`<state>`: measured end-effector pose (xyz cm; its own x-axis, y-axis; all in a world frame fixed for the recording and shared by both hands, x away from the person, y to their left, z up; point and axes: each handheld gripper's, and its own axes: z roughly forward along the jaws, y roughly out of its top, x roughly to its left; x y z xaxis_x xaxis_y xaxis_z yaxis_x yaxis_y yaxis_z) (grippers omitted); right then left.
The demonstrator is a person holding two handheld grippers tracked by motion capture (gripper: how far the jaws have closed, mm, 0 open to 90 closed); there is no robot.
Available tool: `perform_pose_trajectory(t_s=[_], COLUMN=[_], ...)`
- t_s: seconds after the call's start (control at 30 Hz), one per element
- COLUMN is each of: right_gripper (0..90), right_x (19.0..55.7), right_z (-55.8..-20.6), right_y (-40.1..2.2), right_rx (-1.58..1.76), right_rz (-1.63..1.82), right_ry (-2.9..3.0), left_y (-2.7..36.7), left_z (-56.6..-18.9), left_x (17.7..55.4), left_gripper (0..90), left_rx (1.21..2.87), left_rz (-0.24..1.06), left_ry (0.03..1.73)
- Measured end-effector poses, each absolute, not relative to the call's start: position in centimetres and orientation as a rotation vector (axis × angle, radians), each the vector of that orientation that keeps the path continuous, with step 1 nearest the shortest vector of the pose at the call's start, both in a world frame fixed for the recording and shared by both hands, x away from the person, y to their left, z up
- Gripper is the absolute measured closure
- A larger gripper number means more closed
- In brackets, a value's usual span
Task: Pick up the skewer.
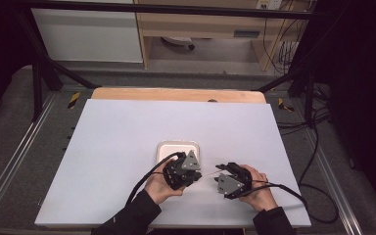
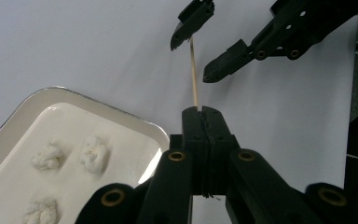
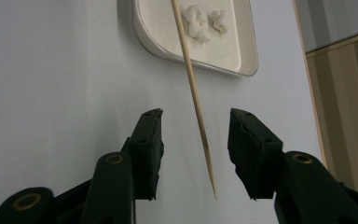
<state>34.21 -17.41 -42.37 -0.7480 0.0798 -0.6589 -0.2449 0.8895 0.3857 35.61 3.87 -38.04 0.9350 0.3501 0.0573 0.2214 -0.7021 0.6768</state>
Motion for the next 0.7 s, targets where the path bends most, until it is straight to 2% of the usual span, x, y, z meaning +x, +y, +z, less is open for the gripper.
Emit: perform_pose_trajectory(t_s=[0.3, 0.7], right_gripper=[72.3, 84.7], right_x=[34.55, 34.87], right_z=[-42.27, -42.37], right_y=[-17.09, -17.17], right_rx=[-0.226, -0.264], right_rz=[0.555, 0.537], right_ry=[2.356, 2.346], left_y=[3.72, 4.01], left_z=[-37.91, -37.85], left_x=[35.52, 35.67], left_gripper=[89.1, 89.1], left_rx=[2.380, 2.385], left_rz=[0.233, 0.222], left_ry=[0.382, 0.373])
